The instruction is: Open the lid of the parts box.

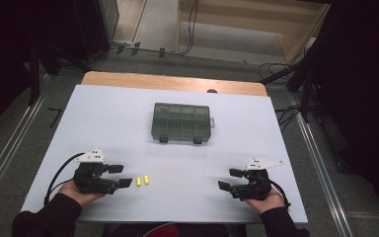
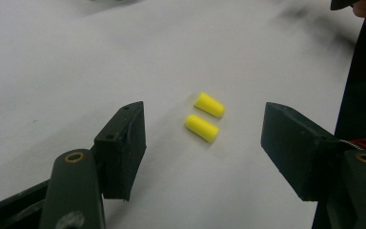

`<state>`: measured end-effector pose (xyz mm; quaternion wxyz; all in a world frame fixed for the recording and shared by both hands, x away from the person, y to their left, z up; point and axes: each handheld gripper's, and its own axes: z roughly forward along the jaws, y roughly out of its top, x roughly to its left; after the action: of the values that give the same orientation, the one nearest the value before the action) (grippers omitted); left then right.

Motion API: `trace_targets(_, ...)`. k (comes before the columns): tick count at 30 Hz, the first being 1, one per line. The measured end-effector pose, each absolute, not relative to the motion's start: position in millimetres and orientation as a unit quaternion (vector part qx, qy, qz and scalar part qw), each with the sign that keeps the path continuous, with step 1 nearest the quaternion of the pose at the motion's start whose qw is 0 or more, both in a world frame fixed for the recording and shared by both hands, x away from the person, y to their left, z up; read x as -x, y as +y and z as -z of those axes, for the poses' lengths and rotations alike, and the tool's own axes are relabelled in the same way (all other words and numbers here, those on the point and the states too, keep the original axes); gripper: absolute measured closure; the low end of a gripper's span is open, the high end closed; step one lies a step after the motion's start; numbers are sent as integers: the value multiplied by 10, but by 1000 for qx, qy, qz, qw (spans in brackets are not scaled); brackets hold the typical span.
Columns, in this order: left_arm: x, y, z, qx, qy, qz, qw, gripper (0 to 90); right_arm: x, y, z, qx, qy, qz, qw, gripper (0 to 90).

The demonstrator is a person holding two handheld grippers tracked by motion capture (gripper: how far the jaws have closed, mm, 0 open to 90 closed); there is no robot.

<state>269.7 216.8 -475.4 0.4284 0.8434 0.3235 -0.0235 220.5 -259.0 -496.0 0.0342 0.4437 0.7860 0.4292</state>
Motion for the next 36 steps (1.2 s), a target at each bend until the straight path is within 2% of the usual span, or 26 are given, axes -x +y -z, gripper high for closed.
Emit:
trace_targets(25,-2716,2165,4739,-842,330,34,425,316,-2367,-2614,4949,-443,785,-430,44,245)
trace_targets(26,-2721,2168,4737,-842,329,34,426,283,-2384,-2606,4950,-442,787,-428,46,245)
trace_targets(36,-2735,2151,4732,-835,335,39,434,281,-2461,-2582,4963,-441,790,-424,46,245)
